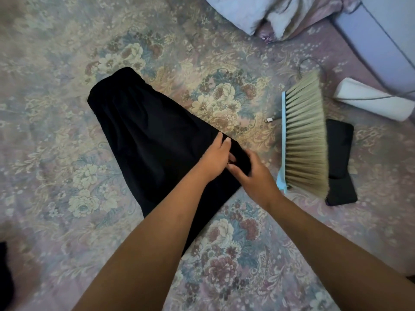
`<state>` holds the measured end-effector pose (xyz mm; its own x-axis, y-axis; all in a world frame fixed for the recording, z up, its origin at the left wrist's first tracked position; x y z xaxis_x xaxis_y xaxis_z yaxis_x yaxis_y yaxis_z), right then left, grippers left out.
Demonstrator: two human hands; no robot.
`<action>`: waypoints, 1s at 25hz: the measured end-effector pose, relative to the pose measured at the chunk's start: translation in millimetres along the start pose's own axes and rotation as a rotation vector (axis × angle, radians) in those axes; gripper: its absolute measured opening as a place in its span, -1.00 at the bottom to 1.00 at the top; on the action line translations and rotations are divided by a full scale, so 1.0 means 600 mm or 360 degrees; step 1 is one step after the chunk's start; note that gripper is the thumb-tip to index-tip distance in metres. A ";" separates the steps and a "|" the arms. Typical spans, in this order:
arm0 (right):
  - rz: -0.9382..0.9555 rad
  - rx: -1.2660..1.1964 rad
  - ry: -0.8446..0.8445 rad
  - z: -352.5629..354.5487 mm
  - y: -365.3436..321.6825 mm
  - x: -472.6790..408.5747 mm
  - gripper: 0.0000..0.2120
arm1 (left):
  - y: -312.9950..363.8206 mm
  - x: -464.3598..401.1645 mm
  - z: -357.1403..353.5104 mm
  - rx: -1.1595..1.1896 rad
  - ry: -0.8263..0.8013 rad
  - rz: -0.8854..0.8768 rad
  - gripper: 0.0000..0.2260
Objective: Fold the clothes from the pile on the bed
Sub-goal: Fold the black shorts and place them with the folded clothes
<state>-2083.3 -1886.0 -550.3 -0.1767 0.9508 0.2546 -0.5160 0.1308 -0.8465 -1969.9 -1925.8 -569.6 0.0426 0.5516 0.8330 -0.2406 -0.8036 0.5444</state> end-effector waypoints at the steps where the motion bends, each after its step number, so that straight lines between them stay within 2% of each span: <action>1: -0.0030 0.0116 0.0056 -0.001 0.005 -0.005 -0.61 | 0.002 0.003 0.022 0.0015 0.0087 -0.0096 -0.54; 3: -0.0203 0.0380 0.0231 0.011 0.030 -0.015 -0.70 | 0.019 0.031 0.106 -0.0135 0.0489 -0.0443 -0.59; 5: -0.0364 0.0620 0.0208 0.021 0.061 -0.016 -0.66 | 0.029 0.074 0.203 -0.0523 0.1029 -0.0782 -0.61; 7: -0.0378 0.0826 0.0150 0.026 0.070 -0.025 -0.62 | 0.031 0.084 0.288 -0.0906 0.1435 -0.0881 -0.61; 8: -0.0368 0.0930 0.0168 0.029 0.065 -0.029 -0.60 | 0.030 0.070 0.320 -0.1070 0.1502 -0.0776 -0.60; 10: -0.0279 0.1009 0.0280 0.031 0.041 -0.040 -0.63 | 0.027 0.024 0.382 -0.1246 0.1503 -0.0457 -0.56; 11: -0.0236 0.0975 0.0305 0.030 0.034 -0.049 -0.66 | 0.030 0.006 0.410 -0.1197 0.1490 -0.0325 -0.53; 15: -0.0356 0.0812 0.0010 0.016 0.065 -0.084 -0.74 | 0.019 -0.049 0.497 -0.0462 0.1309 0.0244 -0.25; 16: -0.0438 0.0768 -0.0042 0.020 0.073 -0.084 -0.75 | 0.013 -0.064 0.497 -0.0509 0.1262 0.0333 -0.23; 19: -0.0556 0.0930 -0.0091 0.028 0.065 -0.081 -0.74 | 0.009 -0.097 0.487 -0.1045 0.1249 0.0508 -0.35; 21: -0.0304 0.1437 0.0057 0.026 0.015 -0.097 -0.79 | 0.037 -0.093 0.472 -0.1248 0.1401 0.0397 -0.35; 23: 0.0285 0.1686 0.0127 -0.040 -0.059 -0.112 -0.55 | 0.083 -0.073 0.413 -0.1551 0.1496 -0.0167 -0.34; 24: 0.0615 0.1679 0.0084 -0.087 -0.095 -0.114 -0.48 | 0.089 -0.073 0.378 -0.1683 0.1439 -0.0462 -0.39; 25: 0.0823 0.1670 -0.0045 -0.132 -0.111 -0.117 -0.46 | 0.083 -0.080 0.359 -0.1811 0.1338 -0.0594 -0.44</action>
<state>-1970.2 -1939.0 -549.1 -0.5802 0.8144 0.0142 -0.8137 -0.5787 -0.0548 -1775.0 -2040.5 -561.1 -0.1980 0.9694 0.1451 -0.9795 -0.2013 0.0088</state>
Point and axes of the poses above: each hand's wrist, its own x-axis away from the middle knuckle, its own z-axis out of the back of the hand, y = z × x, the point moved 8 cm from there along -x, towards the middle knuckle, and after that the axes turned 13 degrees about z, right-handed, at the moved point
